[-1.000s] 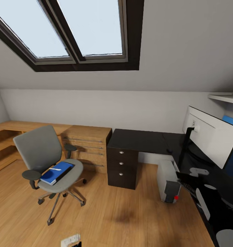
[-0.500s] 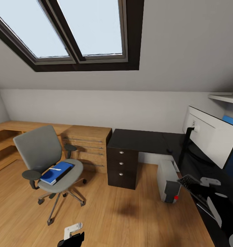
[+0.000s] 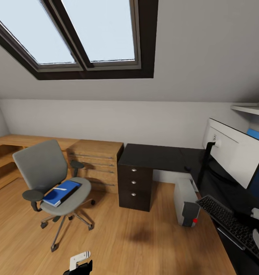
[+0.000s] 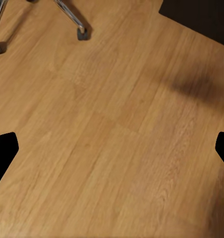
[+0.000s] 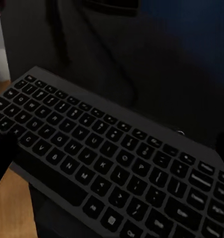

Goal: In the bedroom, organize the workspace by keeping the computer under the desk, ensuring the monitor is on the desk, placing the keyboard on the desk next to the monitor, placing the mouse on the desk next to the keyboard, moving the folder from the swivel chair onto the desk next to the mouse, stacking the notebook on top of the folder with the pen on top of the notebook, and positioning the swivel chair next to the desk.

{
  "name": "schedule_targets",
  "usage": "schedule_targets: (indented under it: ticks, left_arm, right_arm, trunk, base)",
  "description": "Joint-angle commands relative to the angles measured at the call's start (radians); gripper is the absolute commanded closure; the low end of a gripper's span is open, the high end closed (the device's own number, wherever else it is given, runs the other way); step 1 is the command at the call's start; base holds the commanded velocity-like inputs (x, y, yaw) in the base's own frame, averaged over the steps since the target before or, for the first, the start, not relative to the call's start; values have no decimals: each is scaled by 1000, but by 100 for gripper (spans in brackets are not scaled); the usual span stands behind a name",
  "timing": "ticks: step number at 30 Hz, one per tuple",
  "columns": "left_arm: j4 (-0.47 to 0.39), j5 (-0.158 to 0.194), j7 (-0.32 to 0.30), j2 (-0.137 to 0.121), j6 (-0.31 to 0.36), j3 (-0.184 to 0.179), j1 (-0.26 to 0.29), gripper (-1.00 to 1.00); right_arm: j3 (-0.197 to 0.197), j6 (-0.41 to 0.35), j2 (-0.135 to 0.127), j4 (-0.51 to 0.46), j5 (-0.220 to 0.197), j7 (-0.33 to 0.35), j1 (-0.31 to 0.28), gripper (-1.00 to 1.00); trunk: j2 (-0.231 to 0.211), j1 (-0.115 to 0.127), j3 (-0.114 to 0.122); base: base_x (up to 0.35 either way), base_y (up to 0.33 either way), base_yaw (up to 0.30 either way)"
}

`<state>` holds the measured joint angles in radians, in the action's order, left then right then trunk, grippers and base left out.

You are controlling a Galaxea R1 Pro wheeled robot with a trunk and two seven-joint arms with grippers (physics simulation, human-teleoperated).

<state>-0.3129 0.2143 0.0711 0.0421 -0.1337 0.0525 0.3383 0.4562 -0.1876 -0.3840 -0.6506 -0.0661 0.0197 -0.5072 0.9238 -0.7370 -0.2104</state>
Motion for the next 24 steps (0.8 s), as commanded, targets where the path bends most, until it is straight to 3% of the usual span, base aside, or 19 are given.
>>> schedule_targets:
  ticks: [1,14,24]
  left_arm:
    - [2,1,0,1,-4,5,1,-100]
    - [10,2,2,2,-7,4,1,-100]
    - [23,2,0,2,-7,4,1,-100]
  right_arm:
    - [5,-2,0,-1,-7,1,-1,-100]
    - [20,6,0,0,-12,7,-1,-100]
    - [21,6,2,0,-14,11,-1,-100]
  trunk:
    - [1,0,-1]
    - [1,0,-1]
    - [1,0,-1]
  base:
    - [139,-183,0]
    - [44,-46,0]
    - [190,-1,0]
